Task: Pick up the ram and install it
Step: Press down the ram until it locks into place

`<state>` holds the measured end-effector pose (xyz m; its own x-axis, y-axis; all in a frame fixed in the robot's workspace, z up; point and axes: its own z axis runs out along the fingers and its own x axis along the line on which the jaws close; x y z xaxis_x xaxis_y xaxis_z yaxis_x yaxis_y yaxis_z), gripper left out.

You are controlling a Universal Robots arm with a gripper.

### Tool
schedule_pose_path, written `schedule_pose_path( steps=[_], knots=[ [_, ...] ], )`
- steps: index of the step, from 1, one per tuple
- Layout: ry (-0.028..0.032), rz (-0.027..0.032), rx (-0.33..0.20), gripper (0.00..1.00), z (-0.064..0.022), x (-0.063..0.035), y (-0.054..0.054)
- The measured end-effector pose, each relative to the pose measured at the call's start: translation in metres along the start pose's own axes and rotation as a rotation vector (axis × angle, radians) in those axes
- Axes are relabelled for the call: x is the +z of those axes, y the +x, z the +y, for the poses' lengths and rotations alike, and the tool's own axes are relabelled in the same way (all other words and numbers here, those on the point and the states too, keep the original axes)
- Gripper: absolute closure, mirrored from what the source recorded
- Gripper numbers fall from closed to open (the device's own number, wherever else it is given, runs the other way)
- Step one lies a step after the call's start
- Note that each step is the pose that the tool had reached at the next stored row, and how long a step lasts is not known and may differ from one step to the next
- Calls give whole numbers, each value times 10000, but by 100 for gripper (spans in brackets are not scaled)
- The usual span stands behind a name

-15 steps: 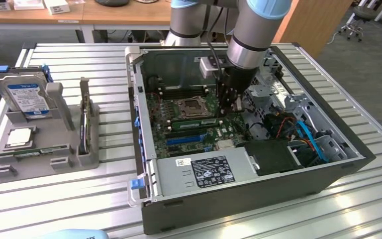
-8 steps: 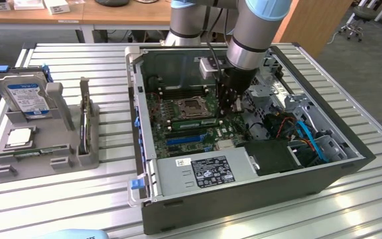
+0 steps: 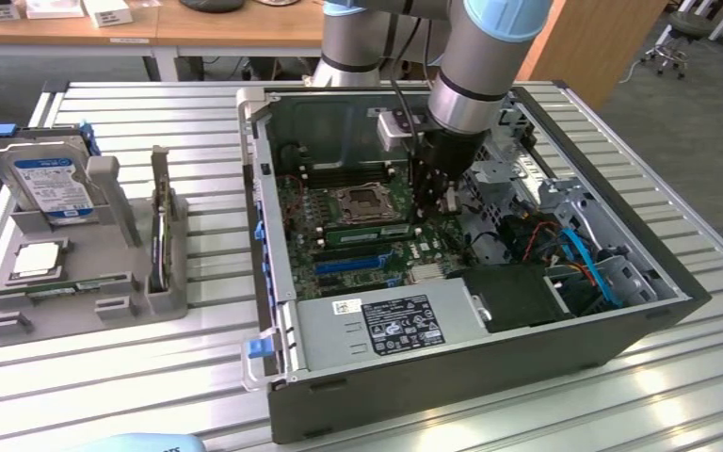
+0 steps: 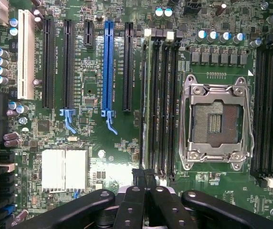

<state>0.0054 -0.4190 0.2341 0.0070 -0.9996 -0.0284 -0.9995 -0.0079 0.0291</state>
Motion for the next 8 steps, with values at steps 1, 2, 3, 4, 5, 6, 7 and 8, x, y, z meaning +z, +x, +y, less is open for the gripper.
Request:
schedule_pose_path(
  steps=[1,2,3,4,5,6,7,8],
  knots=[
    [0,2,0,90,0,0,0],
    [0,1,8,90,0,1,0],
    [1,-1,40,90,0,3,-1],
    [2,-2,67,90,0,4,-1],
    [2,-2,78,90,0,4,-1],
    [2,-2,84,90,0,4,-1],
    [4,-4,109,90,0,6,-1],
    [5,-5,161,90,0,6,-1]
  ],
)
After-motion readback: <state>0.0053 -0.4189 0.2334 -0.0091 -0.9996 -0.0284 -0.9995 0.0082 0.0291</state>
